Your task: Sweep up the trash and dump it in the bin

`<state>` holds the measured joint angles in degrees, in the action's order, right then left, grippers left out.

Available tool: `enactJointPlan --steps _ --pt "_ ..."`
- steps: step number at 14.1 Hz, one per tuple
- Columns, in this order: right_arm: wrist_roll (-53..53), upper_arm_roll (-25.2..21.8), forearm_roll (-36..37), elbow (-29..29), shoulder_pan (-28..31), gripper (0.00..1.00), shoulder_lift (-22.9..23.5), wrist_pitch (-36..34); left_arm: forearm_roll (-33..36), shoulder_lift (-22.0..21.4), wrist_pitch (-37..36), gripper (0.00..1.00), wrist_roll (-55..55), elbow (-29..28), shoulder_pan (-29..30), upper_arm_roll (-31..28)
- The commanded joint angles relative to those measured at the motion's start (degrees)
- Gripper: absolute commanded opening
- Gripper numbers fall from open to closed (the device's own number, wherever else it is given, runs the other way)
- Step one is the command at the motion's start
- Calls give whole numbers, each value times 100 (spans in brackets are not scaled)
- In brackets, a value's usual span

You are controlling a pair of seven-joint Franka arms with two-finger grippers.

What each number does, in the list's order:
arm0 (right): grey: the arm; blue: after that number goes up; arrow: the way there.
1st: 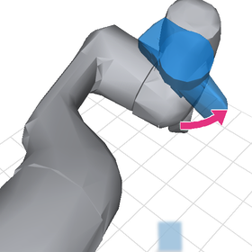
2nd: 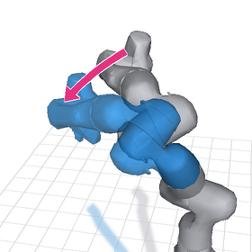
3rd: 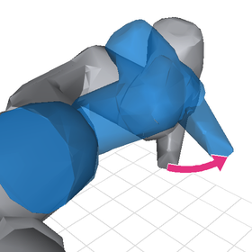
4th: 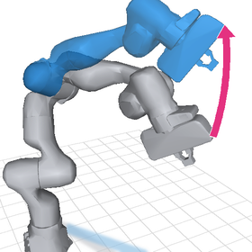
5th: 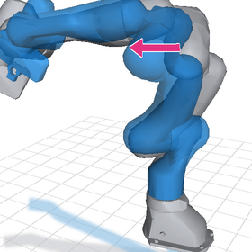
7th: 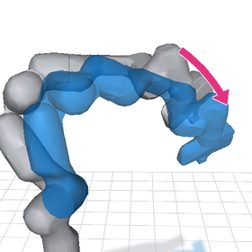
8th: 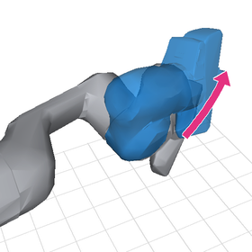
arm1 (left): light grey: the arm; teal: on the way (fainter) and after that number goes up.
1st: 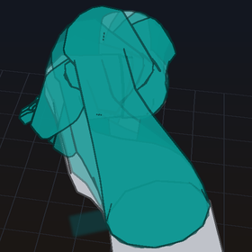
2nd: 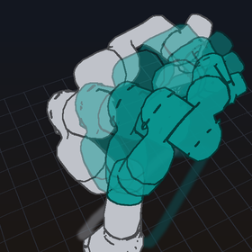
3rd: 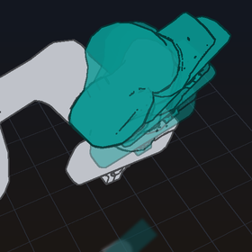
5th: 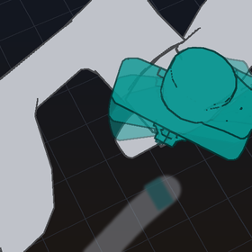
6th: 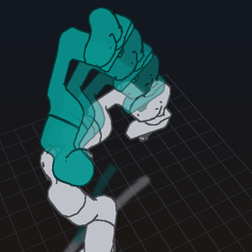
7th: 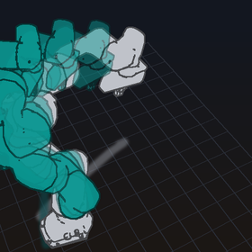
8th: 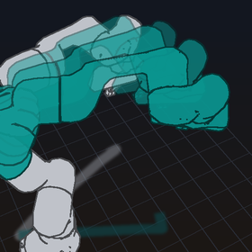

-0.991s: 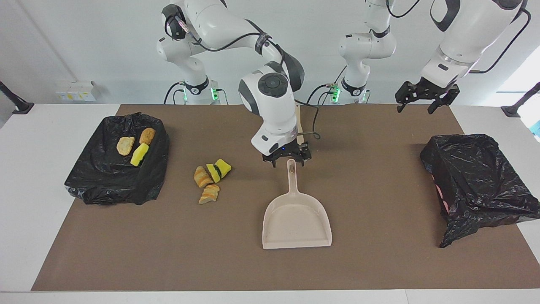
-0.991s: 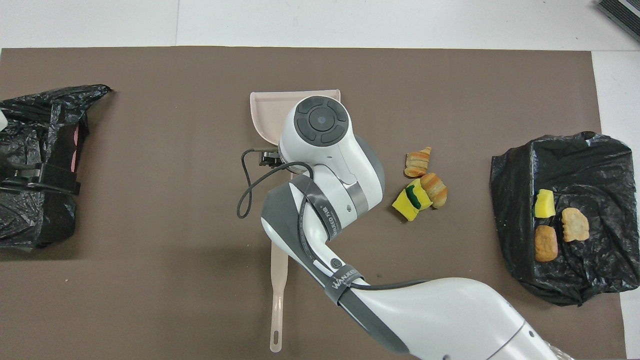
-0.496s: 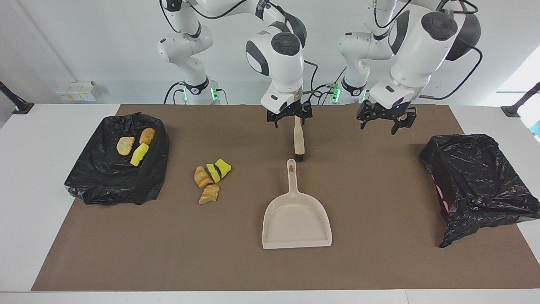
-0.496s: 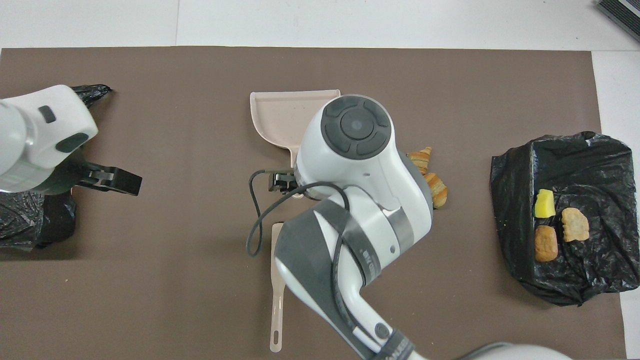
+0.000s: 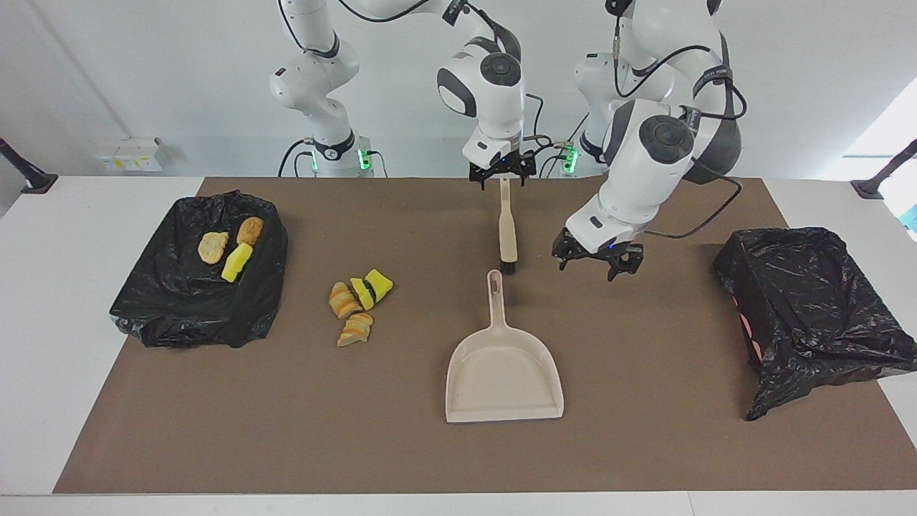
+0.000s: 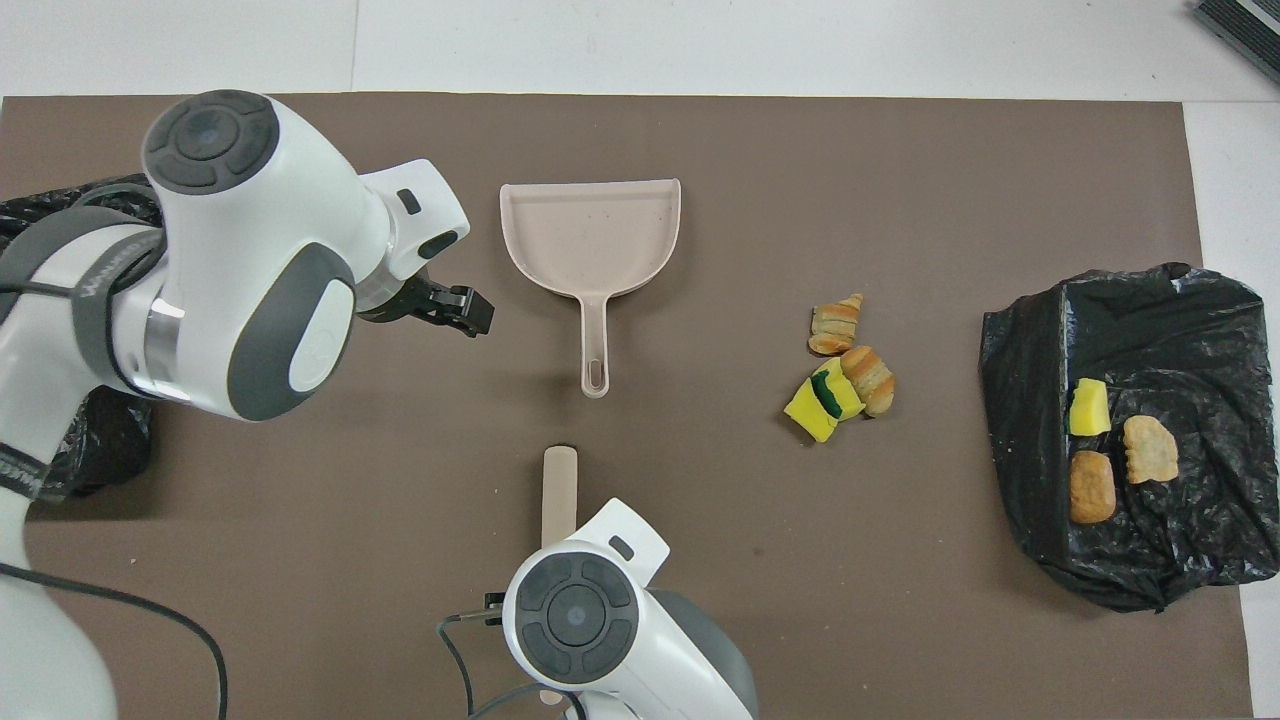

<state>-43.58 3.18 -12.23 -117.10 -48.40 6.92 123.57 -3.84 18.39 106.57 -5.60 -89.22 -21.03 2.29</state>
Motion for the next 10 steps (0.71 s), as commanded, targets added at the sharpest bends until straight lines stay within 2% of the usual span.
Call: enactJointPlan --steps 1,5,10 --pt "-160 -28 -122 -138 -134 100 169 369 -73 656 99 100 -405 747 -365 -88" --pt "-300 -27 -122 -313 -266 100 204 465 -56 1026 767 100 -880 765 -761 -88" --pt "-318 -19 -122 -367 -310 100 195 510 -21 1307 1023 100 -1425 695 -1140 -88"
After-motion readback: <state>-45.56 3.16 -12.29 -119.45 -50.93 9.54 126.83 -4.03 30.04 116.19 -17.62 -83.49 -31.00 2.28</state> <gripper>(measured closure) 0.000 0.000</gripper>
